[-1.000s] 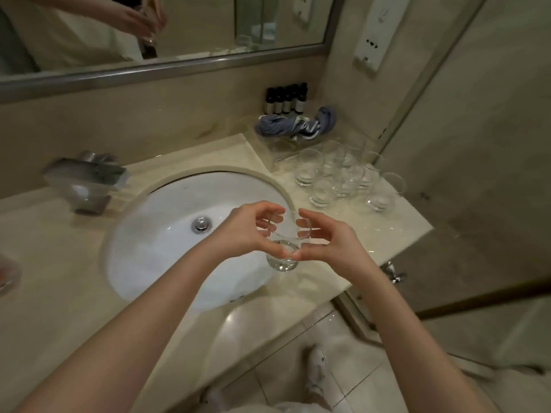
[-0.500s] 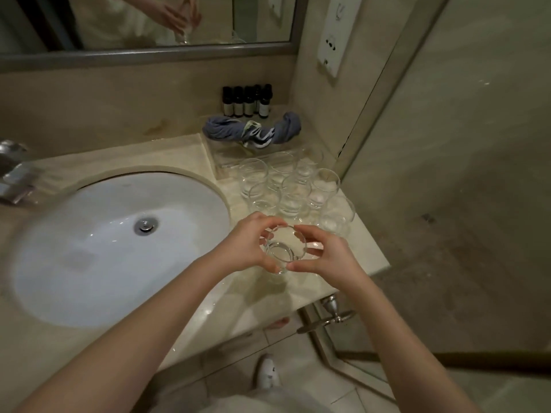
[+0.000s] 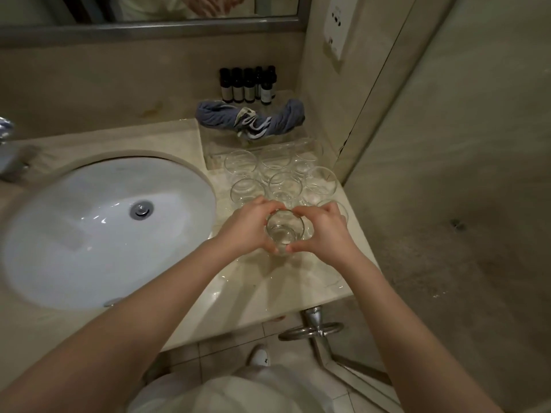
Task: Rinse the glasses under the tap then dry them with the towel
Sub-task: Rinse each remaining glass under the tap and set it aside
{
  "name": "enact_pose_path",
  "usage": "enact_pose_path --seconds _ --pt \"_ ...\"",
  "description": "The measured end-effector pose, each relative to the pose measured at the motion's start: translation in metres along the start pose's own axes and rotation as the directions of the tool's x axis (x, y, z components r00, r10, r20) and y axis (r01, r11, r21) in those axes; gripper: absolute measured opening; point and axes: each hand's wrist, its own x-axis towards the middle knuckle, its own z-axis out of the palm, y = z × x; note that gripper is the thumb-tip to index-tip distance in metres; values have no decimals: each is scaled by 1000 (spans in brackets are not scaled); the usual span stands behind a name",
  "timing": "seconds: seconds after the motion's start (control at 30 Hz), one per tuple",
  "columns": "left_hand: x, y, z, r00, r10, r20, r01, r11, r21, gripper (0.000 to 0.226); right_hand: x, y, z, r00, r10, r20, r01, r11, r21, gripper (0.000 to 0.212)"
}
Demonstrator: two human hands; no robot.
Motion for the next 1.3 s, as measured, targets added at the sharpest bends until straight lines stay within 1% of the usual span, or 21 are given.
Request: enact_pose_path --seconds 0.17,0.3,0.37,0.4,0.47,0.57,0.63,0.7,0.8,0.93,1.07,1.17,1.3 --pt "3 6 3 1000 -28 -9 29 993 113 94 9 4 -3 999 -21 40 21 1000 -3 83" --pt "5 11 9 999 -49 -3 49 979 199 93 11 7 -7 998 -10 63 9 1000 23 83" --pt "6 13 9 999 -53 6 50 970 238 92 11 6 -8 997 -3 81 3 1000 4 83" --pt "5 14 10 998 -56 10 51 966 252 93 11 5 -10 996 2 92 1 1000 -29 82" --pt "4 16 11 998 -62 21 54 962 269 95 11 -1 -14 993 14 120 4 989 -150 81" --pt "-3 18 4 997 -68 42 55 967 247 98 11 -17 -22 989 25 144 32 924 -382 81" --pt "-10 16 -10 995 -65 78 45 971 233 94 10 -32 -26 991 8 135 56 886 -459 81" --pt "-21 10 -30 990 -69 125 33 963 266 90 10 -53 -25 988 -37 147 101 885 -454 80" --pt "-42 -8 -67 978 -111 175 46 939 342 82 9 -95 -13 966 -116 229 210 871 -444 75" --pt "-82 -50 -120 966 -186 178 97 904 416 75 11 -163 17 937 -177 302 307 830 -465 75" --pt "-130 -112 -169 960 -244 136 165 889 427 73 12 -233 59 932 -203 300 329 822 -465 78" --pt "-170 -168 -209 950 -276 145 187 876 444 73 13 -291 101 933 -191 303 320 828 -461 76" --pt "-227 -246 -270 937 -325 124 236 855 461 73 15 -377 159 921 -222 320 344 849 -400 75"
